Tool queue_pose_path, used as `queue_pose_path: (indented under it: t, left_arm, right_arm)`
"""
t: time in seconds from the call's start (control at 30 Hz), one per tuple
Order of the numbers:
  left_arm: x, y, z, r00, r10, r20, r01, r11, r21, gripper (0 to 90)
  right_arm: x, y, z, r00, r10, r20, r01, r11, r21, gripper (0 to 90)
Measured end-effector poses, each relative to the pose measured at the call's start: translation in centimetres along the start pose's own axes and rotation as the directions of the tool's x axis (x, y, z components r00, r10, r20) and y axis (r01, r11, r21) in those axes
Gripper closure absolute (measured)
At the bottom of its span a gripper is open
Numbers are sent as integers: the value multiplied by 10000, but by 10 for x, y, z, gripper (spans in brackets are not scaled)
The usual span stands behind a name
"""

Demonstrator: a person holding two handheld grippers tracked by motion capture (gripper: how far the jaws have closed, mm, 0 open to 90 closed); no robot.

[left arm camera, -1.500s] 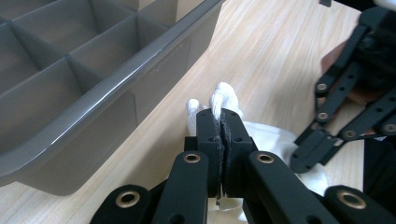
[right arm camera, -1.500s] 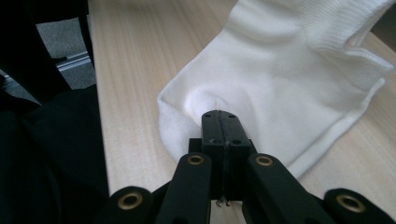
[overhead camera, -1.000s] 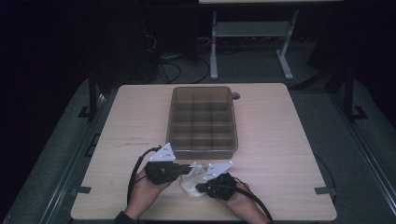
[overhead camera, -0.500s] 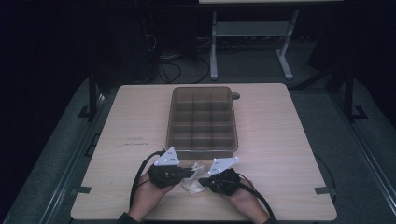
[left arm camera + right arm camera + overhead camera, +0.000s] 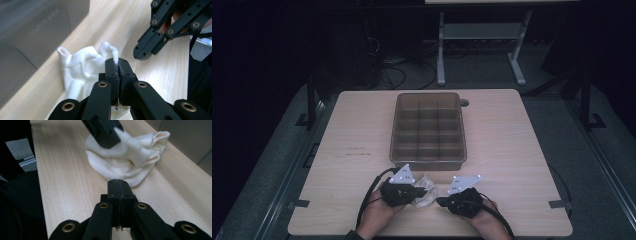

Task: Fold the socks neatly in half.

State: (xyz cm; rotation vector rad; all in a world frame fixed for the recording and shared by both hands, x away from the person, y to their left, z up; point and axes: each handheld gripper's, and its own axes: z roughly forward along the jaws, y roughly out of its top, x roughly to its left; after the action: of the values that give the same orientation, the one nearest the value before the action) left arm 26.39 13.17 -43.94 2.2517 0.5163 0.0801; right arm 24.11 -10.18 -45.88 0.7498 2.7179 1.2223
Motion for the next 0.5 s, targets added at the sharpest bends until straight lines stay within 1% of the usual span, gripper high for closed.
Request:
queue_pose_path:
  t: [0.13, 0.27, 0.33, 0.5]
  left_arm:
    - [1, -3, 6, 9998, -68, 170, 64, 9998, 193, 880]
    - [2, -5, 9, 9991, -236, 349, 228, 9995, 236, 868]
    - [3, -5, 8, 9988, -273, 410, 268, 9995, 138, 856]
    - [1, -1, 0, 9991, -242, 340, 248, 9996, -160, 773]
  right_arm:
    - [-1, 0, 0, 10000, 41, -8, -41, 10000, -41, 882]
    - [-2, -1, 0, 10000, 34, 7, -33, 10000, -51, 863]
    - [-2, -1, 0, 10000, 54, 16, -53, 10000, -69, 839]
    - [-3, -1, -1, 10000, 96, 18, -95, 9998, -171, 782]
